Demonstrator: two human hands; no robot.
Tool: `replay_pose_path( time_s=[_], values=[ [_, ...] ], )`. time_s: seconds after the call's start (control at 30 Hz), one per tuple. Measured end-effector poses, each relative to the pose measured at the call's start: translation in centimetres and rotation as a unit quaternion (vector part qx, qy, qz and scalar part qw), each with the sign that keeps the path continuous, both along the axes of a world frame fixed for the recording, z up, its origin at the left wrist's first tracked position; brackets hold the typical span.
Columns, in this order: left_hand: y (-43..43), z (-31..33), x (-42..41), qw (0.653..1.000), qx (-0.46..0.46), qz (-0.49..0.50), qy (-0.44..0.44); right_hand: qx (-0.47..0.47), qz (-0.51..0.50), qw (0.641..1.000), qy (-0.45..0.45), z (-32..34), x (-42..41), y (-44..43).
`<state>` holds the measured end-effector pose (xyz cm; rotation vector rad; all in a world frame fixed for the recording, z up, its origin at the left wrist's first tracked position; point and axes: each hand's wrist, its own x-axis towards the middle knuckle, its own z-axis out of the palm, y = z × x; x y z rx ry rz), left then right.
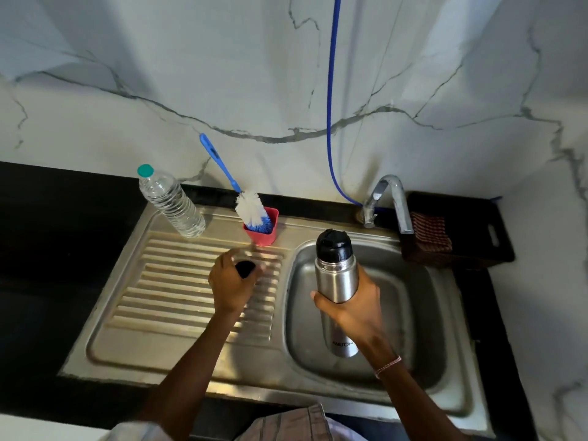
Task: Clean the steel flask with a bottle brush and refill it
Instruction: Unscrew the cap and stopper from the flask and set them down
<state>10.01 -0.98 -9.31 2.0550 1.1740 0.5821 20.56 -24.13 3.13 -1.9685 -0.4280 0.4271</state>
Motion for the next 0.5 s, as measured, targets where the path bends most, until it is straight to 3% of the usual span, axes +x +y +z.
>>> replay_pose_path(
  time_s=[0.1, 0.17, 0.3, 0.37, 0.43, 0.5],
  values=[
    [-3.2, 6.6, 1.7, 0.969, -0.127, 0.006, -0.214, 0.025, 0.042, 0.999, 0.02, 0.5, 0.1, 0.0],
    [-5.1, 11.3, 2.7, 0.916, -0.258, -0.098, -0.292, 0.047, 0.085, 0.995, 0.035, 1.0, 0.2, -0.1],
    [-7.3, 17.8, 4.1, 0.778, -0.385, -0.376, -0.325, 0.113, 0.194, 0.97, 0.092, 2.1, 0.6, 0.1],
    [-7.6, 20.0, 4.5, 0.729, -0.403, -0.452, -0.32, 0.139, 0.246, 0.95, 0.129, 2.6, 0.9, 0.1],
    [-8.2, 21.1, 4.8, 0.719, -0.398, -0.475, -0.314, 0.158, 0.272, 0.936, 0.159, 3.2, 1.0, -0.2],
    [-9.0, 21.5, 5.1, 0.734, -0.389, -0.446, -0.333, 0.168, 0.275, 0.933, 0.159, 3.7, 1.1, -0.4]
  ],
)
